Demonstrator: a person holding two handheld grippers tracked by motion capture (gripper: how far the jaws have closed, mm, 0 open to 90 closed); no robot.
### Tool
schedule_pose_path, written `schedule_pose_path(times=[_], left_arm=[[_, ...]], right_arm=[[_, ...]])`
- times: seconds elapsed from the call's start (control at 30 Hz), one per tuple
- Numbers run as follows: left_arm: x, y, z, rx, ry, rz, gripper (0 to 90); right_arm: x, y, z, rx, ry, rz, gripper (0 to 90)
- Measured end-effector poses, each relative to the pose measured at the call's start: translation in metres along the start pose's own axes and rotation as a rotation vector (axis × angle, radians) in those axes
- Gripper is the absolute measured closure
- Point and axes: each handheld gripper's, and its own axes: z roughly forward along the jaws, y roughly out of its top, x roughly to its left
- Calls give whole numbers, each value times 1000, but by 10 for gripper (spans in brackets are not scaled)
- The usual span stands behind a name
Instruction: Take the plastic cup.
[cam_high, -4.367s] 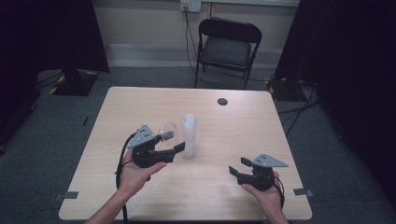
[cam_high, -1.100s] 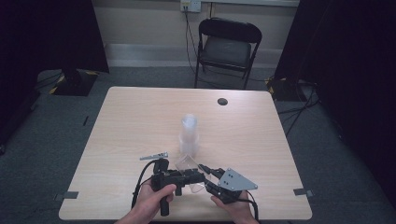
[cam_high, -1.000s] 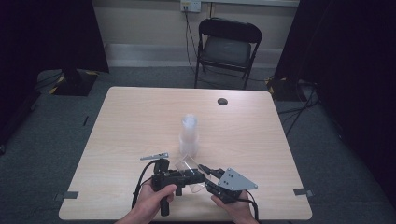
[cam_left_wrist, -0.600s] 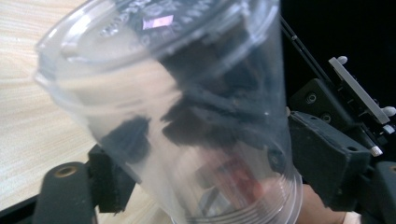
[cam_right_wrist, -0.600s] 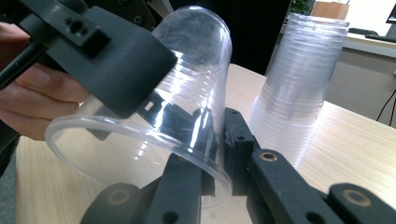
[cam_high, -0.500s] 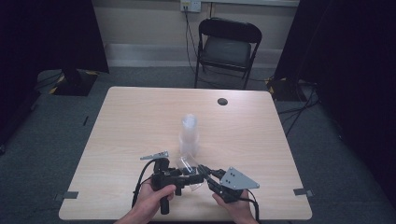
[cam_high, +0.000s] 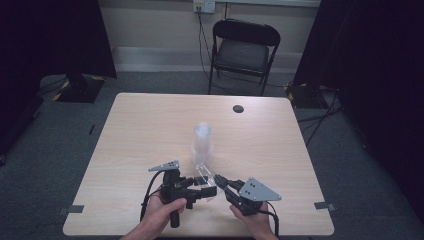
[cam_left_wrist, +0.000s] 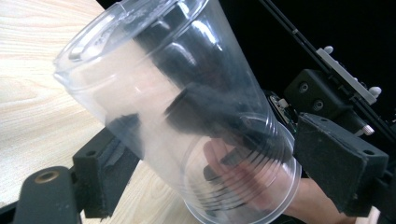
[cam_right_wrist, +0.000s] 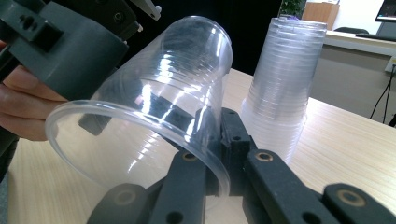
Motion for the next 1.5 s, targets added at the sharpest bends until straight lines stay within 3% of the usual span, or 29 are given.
schedule_pose_path(times=[0.07,0.3,0.6,1.0,1.23,1.5], left_arm=[[0,1,-1,-7,-9,-4,155],[2,2,-6,-22,28,24,156],[3,1,-10,20,87,147,155],[11,0,-20,49,186,257,156],[13,-1,-26,50,243,348,176],[15,-3,-26,103,291,392,178]], right_arm=[[-1,0,-1,-7,-7,5,880],[-7,1,-3,-13,-18,31,893],[-12,1,-3,13,-8,63,896],[-23,3,-1,89,13,127,899],[-30,3,-3,136,28,174,899],[-39,3,-3,188,48,225,900]])
